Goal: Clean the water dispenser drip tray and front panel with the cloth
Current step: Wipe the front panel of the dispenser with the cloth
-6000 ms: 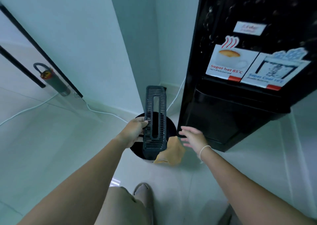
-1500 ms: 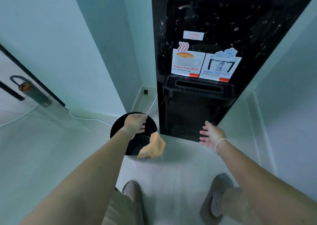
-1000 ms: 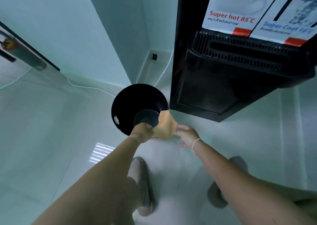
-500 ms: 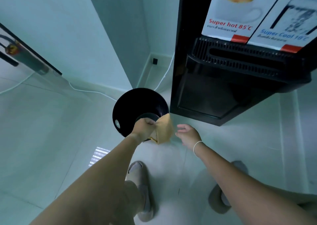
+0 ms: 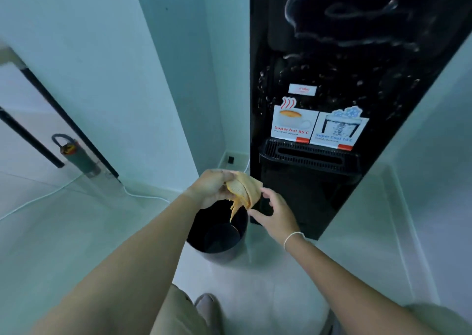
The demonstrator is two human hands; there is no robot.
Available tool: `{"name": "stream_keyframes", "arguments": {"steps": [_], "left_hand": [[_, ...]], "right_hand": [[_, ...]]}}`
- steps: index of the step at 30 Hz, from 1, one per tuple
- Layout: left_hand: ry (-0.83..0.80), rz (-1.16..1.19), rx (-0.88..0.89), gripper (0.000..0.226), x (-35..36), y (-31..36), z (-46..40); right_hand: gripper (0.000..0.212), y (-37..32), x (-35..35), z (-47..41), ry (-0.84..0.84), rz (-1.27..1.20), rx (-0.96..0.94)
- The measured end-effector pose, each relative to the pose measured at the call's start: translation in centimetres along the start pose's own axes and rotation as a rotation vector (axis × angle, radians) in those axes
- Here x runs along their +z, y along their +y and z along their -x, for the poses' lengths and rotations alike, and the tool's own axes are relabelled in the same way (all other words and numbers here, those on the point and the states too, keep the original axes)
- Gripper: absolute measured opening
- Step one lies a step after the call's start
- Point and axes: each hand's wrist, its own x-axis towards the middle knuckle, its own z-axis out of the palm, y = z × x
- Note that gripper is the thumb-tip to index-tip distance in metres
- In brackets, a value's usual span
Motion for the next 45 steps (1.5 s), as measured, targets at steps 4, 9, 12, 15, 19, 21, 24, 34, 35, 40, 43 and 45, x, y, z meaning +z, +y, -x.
{"name": "stream_keyframes", "arguments": {"steps": [4, 9, 12, 15, 19, 21, 24, 34, 35, 40, 43, 45], "left_hand": [[-0.019, 0.022, 0.015, 0.014, 1.3, 2.9, 2.6], [0.007, -0.047, 0.045, 0.017, 2.4, 4.6, 4.6], [0.011, -0.212, 0.082, 0.015, 2.5, 4.9, 5.5], [0.115, -0.488, 0.158, 0.022, 3.1, 5.0, 5.8], [0.151, -0.658, 0.251, 0.015, 4.4, 5.6, 6.3], [0.127, -0.664, 0.246, 0.014, 4.4, 5.9, 6.6], [0.113, -0.697, 0.285, 0.019, 4.2, 6.2, 6.9], [0.035, -0.914, 0.51, 0.012, 4.2, 7.7, 8.1], [0.03, -0.912, 0.53, 0.012, 4.3, 7.9, 8.2], [0.034, -0.912, 0.582, 0.017, 4.5, 9.0, 8.9], [0.097, -0.948, 0.568, 0.034, 3.5, 9.4, 8.8], [0.17, -0.961, 0.545, 0.047, 3.2, 9.5, 8.6]], "right_hand": [[0.021, -2.7, -1.9, 0.4, 0.095, -0.158, 0.043], [0.015, -5.6, -4.6, 1.1, 0.185, -0.157, 0.007], [0.023, -7.3, -6.6, 0.9, 0.223, -0.187, -0.005], [0.025, -8.9, -8.3, 0.7, 0.22, -0.175, -0.028], [0.025, -10.5, -9.8, 0.5, 0.165, -0.116, -0.02], [0.024, -10.9, -10.5, 0.4, 0.118, -0.069, -0.008], [0.02, -11.0, -11.8, 0.8, 0.064, 0.033, -0.025], [0.012, -10.5, -14.5, 2.1, -0.08, 0.485, -0.094], [0.011, -10.3, -14.6, 2.1, -0.053, 0.502, -0.083], [0.029, -8.6, -15.1, 2.5, 0.073, 0.407, 0.022], [0.024, -7.7, -15.8, 2.8, 0.152, 0.358, 0.091], [0.023, -7.8, -15.8, 2.7, 0.145, 0.374, 0.135]]}}
